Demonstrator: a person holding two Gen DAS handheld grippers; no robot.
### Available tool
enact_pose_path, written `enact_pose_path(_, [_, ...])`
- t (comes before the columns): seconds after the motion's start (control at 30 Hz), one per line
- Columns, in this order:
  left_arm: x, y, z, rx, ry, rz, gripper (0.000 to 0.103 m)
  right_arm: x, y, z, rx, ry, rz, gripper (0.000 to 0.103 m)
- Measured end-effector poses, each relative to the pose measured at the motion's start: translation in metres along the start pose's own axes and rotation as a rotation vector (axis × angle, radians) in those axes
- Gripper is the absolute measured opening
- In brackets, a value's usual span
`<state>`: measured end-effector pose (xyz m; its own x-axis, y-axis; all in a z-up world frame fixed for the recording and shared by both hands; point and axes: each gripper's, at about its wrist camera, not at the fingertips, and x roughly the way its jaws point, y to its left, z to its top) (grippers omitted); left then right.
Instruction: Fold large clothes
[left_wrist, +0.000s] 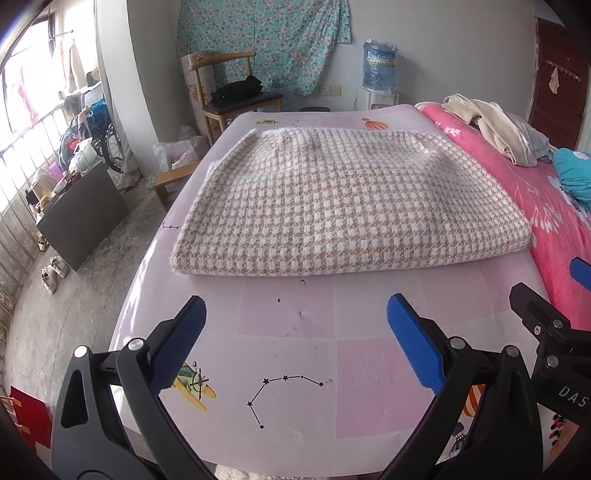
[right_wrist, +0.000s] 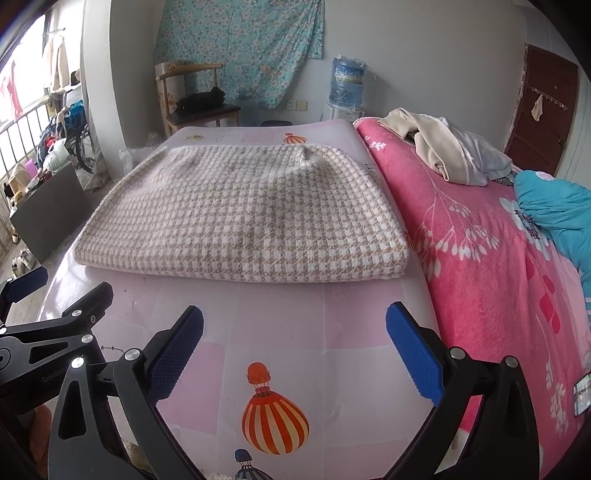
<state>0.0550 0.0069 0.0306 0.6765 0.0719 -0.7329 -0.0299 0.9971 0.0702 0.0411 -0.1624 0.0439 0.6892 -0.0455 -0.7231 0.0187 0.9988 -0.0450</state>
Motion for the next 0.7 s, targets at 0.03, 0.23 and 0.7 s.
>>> enact_pose_path(0.03, [0.0000,0.0002,0.0001,-0.001,0.001,-0.002,0.095,0.0000,0.0003,-0.0001,-0.002,0.002,-0.002,0.097])
enact_pose_path(0.23, [-0.0003,0.0001,-0.0006,-0.002,0.001,-0.008,0.095,-0.0020,-0.0001,0.0020,-0.007,-0.003,-0.010,0.097])
enact_pose_path(0.7, [0.0018,0.0027,-0.0002,0.002,0.012,-0.026,0.095,-0.0011,0.0012,0.0034,-0.015,0.005,-0.023,0.097])
